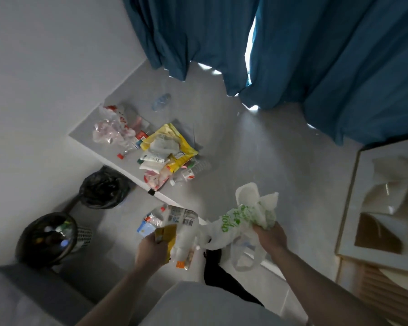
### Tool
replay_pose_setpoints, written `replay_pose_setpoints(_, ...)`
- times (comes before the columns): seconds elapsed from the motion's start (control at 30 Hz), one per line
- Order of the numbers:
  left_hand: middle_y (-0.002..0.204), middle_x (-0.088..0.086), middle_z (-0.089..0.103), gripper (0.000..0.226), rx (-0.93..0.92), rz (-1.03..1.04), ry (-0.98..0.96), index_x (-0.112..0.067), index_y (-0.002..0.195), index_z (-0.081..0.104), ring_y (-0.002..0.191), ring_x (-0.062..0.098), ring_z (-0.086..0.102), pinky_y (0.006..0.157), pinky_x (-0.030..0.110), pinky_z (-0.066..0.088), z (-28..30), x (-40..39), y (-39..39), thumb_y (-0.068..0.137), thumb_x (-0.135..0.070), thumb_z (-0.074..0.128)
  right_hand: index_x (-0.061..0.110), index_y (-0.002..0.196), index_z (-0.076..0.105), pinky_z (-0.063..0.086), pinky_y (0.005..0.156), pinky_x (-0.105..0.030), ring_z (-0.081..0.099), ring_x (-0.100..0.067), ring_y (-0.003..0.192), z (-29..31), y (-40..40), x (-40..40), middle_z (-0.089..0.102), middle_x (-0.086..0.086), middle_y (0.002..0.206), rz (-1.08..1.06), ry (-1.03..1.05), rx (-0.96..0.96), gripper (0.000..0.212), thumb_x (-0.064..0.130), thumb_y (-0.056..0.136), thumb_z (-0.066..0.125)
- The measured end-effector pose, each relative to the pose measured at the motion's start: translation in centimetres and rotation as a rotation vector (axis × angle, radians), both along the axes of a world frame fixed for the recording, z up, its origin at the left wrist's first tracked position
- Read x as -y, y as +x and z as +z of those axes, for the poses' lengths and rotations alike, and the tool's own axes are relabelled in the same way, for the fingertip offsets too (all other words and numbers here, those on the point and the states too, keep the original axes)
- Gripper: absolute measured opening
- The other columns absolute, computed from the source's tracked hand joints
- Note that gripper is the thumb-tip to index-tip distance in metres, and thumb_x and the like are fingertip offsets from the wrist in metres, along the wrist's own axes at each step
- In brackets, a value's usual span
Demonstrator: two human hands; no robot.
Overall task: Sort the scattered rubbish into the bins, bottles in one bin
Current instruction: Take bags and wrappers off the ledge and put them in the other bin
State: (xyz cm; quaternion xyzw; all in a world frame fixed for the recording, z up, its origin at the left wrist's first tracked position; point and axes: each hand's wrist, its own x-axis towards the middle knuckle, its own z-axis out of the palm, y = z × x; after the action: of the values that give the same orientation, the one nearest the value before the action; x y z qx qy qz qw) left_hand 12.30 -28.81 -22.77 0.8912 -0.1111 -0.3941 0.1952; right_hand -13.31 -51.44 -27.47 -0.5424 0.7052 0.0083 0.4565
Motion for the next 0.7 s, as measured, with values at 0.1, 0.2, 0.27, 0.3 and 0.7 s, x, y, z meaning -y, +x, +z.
replay_pose_setpoints(0.1,0.077,-0.001,0.072,0.012,-0.014,0.106,-0.063,-0.019,0.088,0.068,0.071,0.016,0.071,0.061,0.030,0.058,1.8,-5.5,-0.4,0.092,-0.028,0.060,0.013,0.127,0.064,0.047,0.085,-0.034,0.063,-0.033,0.116,1.3,1.1,-4.3,0.068,-0.013,0.126,0.032,-0.010,0.056,0.057,0.039,0.079,0.079)
replay_pose_setpoints(0.2,0.077,0.000,0.073,0.008,-0.025,0.220,-0.128,-0.019,0.089,0.069,0.071,0.017,0.072,0.058,0.029,0.057,3.2,-9.8,-0.5,0.089,-0.025,0.063,0.018,0.127,0.064,0.052,0.091,-0.041,0.063,-0.032,0.114,2.1,2.4,-7.4,0.068,-0.009,0.126,0.078,-0.027,0.094,0.058,0.044,0.078,0.078)
replay_pose_setpoints(0.27,0.080,0.001,0.073,0.008,-0.029,0.293,-0.153,-0.019,0.092,0.069,0.071,0.016,0.071,0.055,0.024,0.053,4.1,-12.4,-0.8,0.090,-0.026,0.066,0.020,0.128,0.064,0.052,0.092,-0.042,0.063,-0.032,0.114,2.6,3.2,-9.1,0.068,-0.008,0.125,0.101,-0.035,0.136,0.056,0.043,0.079,0.077)
replay_pose_setpoints(0.3,0.081,0.001,0.073,0.008,-0.024,0.320,-0.160,-0.019,0.093,0.069,0.072,0.015,0.072,0.055,0.023,0.053,4.3,-13.6,-0.7,0.090,-0.026,0.067,0.019,0.128,0.064,0.052,0.092,-0.041,0.063,-0.032,0.114,2.9,3.5,-9.9,0.068,-0.008,0.125,0.107,-0.041,0.149,0.055,0.041,0.080,0.077)
replay_pose_setpoints(0.7,0.083,0.001,0.075,0.023,0.030,0.655,-0.132,-0.021,0.091,0.069,0.079,0.024,0.072,0.075,0.046,0.063,4.7,-22.8,3.1,0.071,-0.018,0.059,0.016,0.121,0.068,0.053,0.086,-0.039,0.066,-0.034,0.109,3.8,11.5,-11.5,0.070,-0.010,0.120,0.344,-0.041,0.182,0.044,0.036,0.083,0.077)
